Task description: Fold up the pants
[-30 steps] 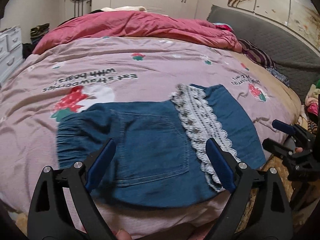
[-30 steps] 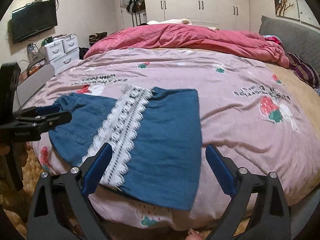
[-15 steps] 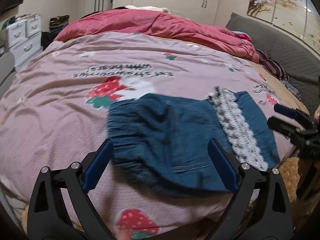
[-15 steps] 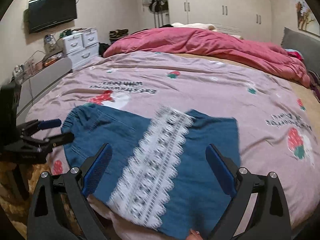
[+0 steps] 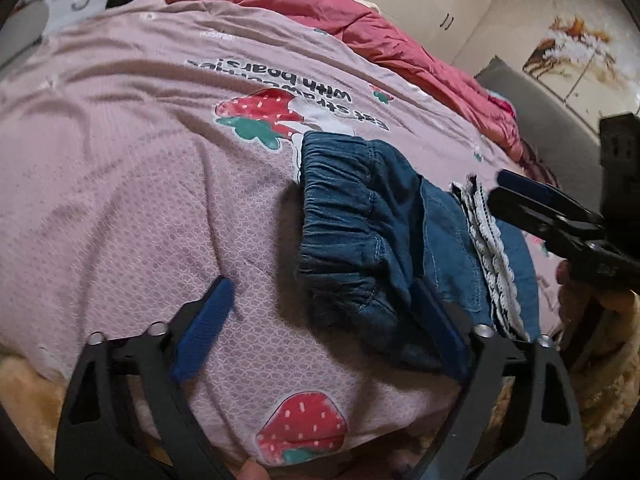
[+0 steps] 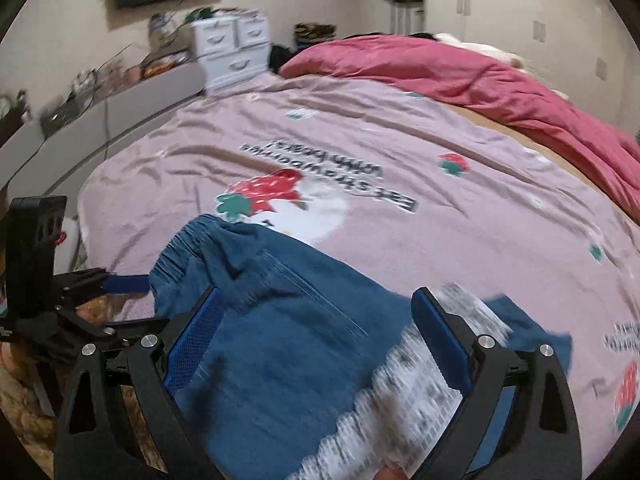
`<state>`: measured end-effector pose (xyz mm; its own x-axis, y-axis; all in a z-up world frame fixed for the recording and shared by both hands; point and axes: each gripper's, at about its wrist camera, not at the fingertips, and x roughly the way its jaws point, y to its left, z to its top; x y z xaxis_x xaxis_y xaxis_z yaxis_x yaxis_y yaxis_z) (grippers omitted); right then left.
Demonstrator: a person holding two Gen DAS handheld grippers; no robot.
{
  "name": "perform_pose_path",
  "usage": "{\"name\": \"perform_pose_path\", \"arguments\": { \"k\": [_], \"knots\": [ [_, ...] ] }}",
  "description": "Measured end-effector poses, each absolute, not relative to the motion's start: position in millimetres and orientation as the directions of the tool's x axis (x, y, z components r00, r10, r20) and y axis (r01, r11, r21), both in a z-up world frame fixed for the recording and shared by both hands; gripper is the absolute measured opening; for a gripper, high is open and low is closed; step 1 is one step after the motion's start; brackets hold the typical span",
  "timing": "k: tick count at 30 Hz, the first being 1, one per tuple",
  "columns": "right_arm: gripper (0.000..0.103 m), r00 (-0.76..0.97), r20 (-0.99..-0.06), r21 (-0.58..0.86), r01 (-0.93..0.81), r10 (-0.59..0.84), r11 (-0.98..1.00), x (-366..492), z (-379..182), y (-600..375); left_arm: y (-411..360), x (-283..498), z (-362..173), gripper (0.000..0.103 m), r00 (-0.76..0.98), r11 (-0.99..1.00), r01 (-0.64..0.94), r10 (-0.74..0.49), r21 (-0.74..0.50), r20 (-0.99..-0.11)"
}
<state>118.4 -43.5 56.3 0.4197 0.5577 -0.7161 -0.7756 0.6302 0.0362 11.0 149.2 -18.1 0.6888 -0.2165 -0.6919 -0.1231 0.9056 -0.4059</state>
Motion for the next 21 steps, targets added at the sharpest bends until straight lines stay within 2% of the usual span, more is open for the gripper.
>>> {"name": "perform_pose_path", "arguments": {
  "k": [3, 6, 18, 19, 21],
  "knots": [
    [0.094, 0.382, -0.734, 0.025, -0.812, 0.561, 0.584, 123, 54, -21, 148, 13, -21, 0.060, 0.693, 0.892, -0.113, -0.245, -0.438, -0.678],
    [0.094, 0.326, -0.754, 0.030, -0.850, 0.571, 0.525, 125, 51, 0, 141, 15, -23, 0.052, 0.689, 0.899, -0.096, -0.251, -0.428, -0.680],
    [0.092, 0.173, -0.821, 0.054, -0.925, 0.543, 0.377, 130, 26, 61, 146, 19, -29, 0.052, 0.688, 0.887, -0.077, -0.284, -0.456, -0.668],
    [0.088, 0.146, -0.826, 0.072, -0.930, 0.544, 0.360, 130, 23, 64, 146, 18, -29, 0.052, 0.688, 0.886, -0.076, -0.285, -0.458, -0.667],
    [0.064, 0.101, -0.841, 0.104, -0.934, 0.532, 0.342, 132, 14, 68, 147, 19, -29, 0.052, 0.690, 0.883, -0.078, -0.288, -0.463, -0.664]
  ]
}}
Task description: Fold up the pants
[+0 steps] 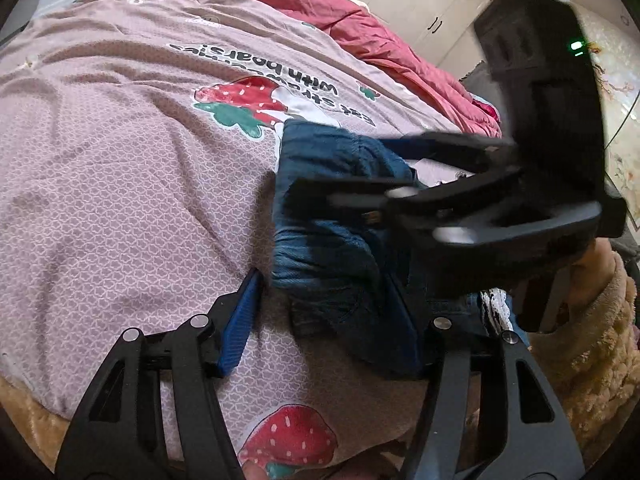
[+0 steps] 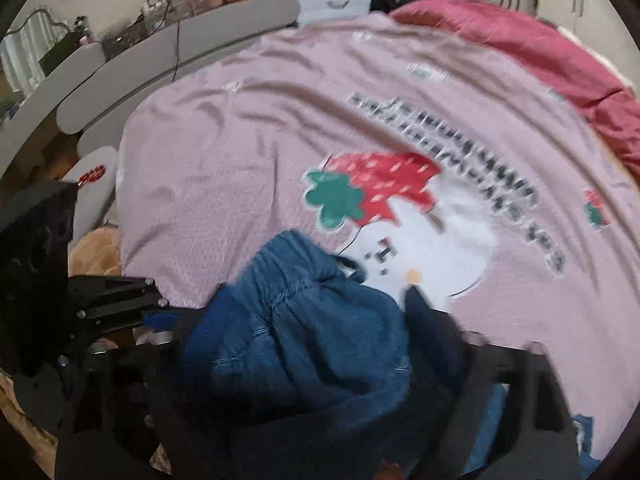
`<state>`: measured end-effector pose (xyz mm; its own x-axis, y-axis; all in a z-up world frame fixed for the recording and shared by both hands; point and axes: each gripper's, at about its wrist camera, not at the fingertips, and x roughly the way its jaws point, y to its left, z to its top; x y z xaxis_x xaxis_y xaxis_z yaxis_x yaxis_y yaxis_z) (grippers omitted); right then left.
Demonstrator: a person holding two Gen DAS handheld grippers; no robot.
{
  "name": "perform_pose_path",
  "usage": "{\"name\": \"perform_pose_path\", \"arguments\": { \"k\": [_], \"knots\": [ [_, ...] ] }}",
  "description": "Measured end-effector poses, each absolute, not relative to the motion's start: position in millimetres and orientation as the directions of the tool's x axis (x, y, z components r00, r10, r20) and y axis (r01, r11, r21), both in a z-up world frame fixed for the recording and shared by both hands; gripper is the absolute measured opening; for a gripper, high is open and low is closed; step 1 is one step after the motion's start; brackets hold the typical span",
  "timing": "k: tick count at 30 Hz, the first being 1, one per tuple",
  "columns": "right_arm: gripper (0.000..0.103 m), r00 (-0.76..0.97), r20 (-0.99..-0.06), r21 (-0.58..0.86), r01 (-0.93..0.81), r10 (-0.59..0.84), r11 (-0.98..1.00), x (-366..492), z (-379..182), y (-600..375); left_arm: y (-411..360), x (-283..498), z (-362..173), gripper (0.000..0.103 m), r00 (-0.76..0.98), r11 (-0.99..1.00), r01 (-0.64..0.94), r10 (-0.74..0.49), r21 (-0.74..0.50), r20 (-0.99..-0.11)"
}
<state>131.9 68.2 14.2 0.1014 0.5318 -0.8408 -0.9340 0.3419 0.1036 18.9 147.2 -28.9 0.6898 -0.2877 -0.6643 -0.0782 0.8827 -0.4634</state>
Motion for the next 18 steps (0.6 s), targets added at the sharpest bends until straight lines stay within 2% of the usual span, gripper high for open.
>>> {"name": "perform_pose_path", "arguments": {
  "k": [3, 6, 12, 15, 18],
  "knots": [
    [0.048, 0.043, -0.830, 0.176, -0.926, 0.556, 0.333, 135, 7, 66, 149, 20, -29, 0.052, 0.694, 0.875, -0.083, -0.292, -0.476, -0.658],
    [0.039, 0.035, -0.804, 0.210, -0.917, 0.593, 0.339, 136, 14, 53, 149, 17, -28, 0.055, 0.701, 0.871, -0.083, -0.295, -0.484, -0.649],
    [0.035, 0.006, -0.720, 0.308, -0.893, 0.693, 0.327, 137, 39, 14, 141, 14, -20, 0.072, 0.711, 0.861, -0.082, -0.302, -0.501, -0.635],
    [0.035, 0.010, -0.695, 0.325, -0.888, 0.719, 0.326, 136, 48, -1, 133, 15, -16, 0.077, 0.712, 0.862, -0.081, -0.301, -0.500, -0.634],
    [0.035, 0.021, -0.668, 0.338, -0.882, 0.744, 0.329, 135, 57, -20, 128, 16, -12, 0.077, 0.710, 0.841, -0.078, -0.330, -0.536, -0.622]
  ]
}}
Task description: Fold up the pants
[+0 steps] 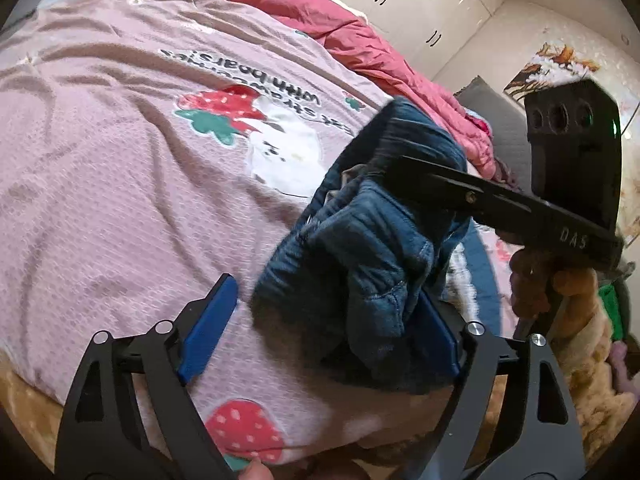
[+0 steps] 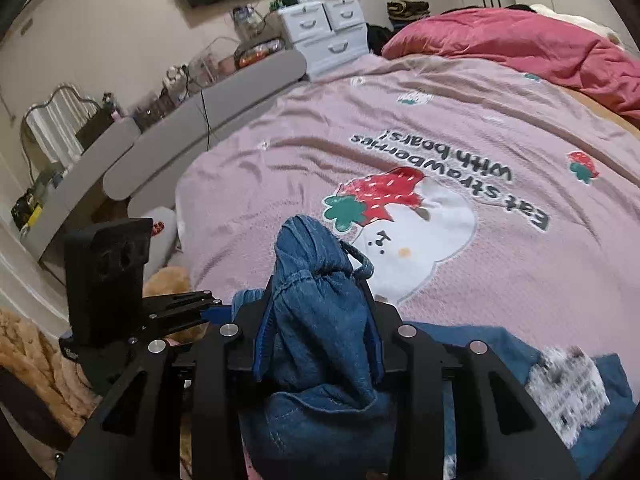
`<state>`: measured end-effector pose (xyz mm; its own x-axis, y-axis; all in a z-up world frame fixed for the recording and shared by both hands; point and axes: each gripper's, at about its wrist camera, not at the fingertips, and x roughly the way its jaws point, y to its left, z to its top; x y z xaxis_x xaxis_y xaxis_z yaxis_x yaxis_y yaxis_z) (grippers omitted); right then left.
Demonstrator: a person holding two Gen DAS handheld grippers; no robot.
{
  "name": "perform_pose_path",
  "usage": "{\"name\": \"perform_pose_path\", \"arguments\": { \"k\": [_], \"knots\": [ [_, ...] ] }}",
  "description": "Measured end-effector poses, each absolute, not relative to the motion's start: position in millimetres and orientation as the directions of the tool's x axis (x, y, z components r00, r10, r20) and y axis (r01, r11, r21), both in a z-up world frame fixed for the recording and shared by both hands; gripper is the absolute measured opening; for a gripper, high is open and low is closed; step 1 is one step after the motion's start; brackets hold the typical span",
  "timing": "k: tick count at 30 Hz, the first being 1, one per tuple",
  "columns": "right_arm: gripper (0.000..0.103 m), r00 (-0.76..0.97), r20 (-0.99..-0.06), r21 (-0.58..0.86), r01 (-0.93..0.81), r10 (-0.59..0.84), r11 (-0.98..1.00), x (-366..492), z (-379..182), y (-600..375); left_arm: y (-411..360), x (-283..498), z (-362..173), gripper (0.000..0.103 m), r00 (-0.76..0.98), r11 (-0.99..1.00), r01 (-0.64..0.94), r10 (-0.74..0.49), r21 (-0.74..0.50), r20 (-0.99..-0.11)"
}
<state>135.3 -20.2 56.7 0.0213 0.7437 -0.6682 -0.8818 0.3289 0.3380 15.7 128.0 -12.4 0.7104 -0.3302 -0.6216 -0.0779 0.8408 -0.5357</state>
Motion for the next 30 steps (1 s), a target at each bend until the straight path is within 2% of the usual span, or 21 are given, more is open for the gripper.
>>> {"name": "perform_pose_path", "arguments": {
  "k": [4, 6, 10, 26, 30],
  "knots": [
    [0.035, 0.035, -0.636, 0.355, -0.874, 0.771, 0.332, 137, 64, -42, 116, 21, -12, 0.077, 0.681, 0.772, -0.035, -0.447, -0.635, -0.580],
    [0.035, 0.049, -0.625, 0.355, -0.871, 0.779, 0.340, 138, 65, -53, 106, 24, -11, 0.064, 0.672, 0.749, -0.019, -0.481, -0.662, -0.564],
    [0.035, 0.072, -0.597, 0.370, -0.859, 0.799, 0.353, 143, 68, -78, 86, 27, 0, 0.055, 0.665, 0.751, 0.020, -0.503, -0.660, -0.552],
    [0.035, 0.196, -0.476, 0.449, -0.784, 0.857, 0.429, 175, 50, -181, 4, 61, 25, 0.055, 0.622, 0.785, 0.149, -0.547, -0.601, -0.561],
    [0.044, 0.225, -0.451, 0.508, -0.730, 0.864, 0.456, 187, 31, -213, -17, 69, 20, 0.058, 0.580, 0.776, 0.203, -0.587, -0.597, -0.565]
  ]
}}
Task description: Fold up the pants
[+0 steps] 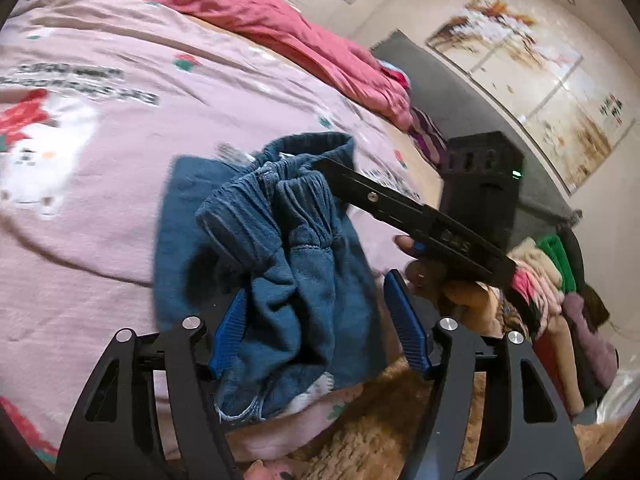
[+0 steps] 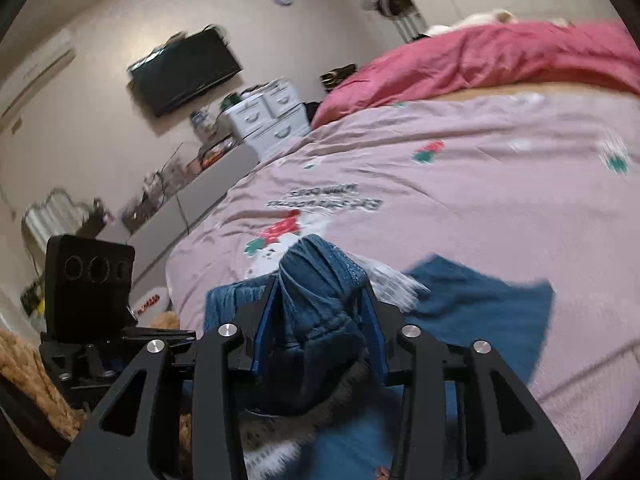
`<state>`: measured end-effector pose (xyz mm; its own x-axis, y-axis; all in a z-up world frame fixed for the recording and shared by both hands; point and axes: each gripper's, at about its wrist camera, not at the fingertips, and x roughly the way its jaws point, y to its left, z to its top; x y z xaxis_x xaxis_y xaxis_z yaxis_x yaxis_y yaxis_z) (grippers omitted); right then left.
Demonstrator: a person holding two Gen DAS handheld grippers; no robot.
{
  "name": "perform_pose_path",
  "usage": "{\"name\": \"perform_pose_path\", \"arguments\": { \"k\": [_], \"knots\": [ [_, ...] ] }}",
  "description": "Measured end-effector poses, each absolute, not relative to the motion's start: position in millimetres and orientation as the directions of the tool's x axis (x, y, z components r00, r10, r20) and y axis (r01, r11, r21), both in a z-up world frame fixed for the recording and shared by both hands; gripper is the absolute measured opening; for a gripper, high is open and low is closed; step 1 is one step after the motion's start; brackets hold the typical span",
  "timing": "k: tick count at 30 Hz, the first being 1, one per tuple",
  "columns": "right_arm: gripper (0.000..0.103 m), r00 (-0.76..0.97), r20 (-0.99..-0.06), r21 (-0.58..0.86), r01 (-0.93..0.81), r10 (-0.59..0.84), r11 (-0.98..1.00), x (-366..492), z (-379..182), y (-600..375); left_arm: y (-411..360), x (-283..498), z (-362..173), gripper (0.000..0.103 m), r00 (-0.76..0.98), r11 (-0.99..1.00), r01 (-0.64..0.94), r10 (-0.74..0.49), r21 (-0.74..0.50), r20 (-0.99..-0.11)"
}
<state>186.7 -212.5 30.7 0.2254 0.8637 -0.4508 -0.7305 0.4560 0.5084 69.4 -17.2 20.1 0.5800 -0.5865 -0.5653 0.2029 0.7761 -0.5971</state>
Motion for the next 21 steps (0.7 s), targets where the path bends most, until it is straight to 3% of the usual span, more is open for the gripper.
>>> {"name": "perform_pose_path", "arguments": {
  "k": [6, 11, 14, 17, 21],
  "knots": [
    [0.054, 0.358, -0.438, 0.559, -0.610, 0.824, 0.562, 187, 22, -272, -50, 68, 2, 0.059, 0.486, 0.767, 0.280, -0.632, -0.578, -0.604],
    [0.057, 0.364, -0.471, 0.514, -0.627, 0.803, 0.586, 170, 25, -264, -74, 61, -5, 0.062, 0.477, 0.825, 0.334, -0.565, -0.456, -0.673],
    [0.055, 0.351, -0.545, 0.466, -0.628, 0.761, 0.623, 167, 18, -249, -76, 60, -5, 0.062, 0.480, 0.832, 0.344, -0.554, -0.434, -0.681],
    [0.055, 0.389, -0.670, 0.337, -0.600, 0.633, 0.725, 170, 2, -241, -74, 60, -6, 0.062, 0.477, 0.828, 0.346, -0.560, -0.441, -0.678],
    [0.054, 0.377, -0.671, 0.370, -0.576, 0.638, 0.729, 174, -10, -247, -75, 57, -6, 0.062, 0.482, 0.831, 0.351, -0.555, -0.431, -0.678]
  ]
}}
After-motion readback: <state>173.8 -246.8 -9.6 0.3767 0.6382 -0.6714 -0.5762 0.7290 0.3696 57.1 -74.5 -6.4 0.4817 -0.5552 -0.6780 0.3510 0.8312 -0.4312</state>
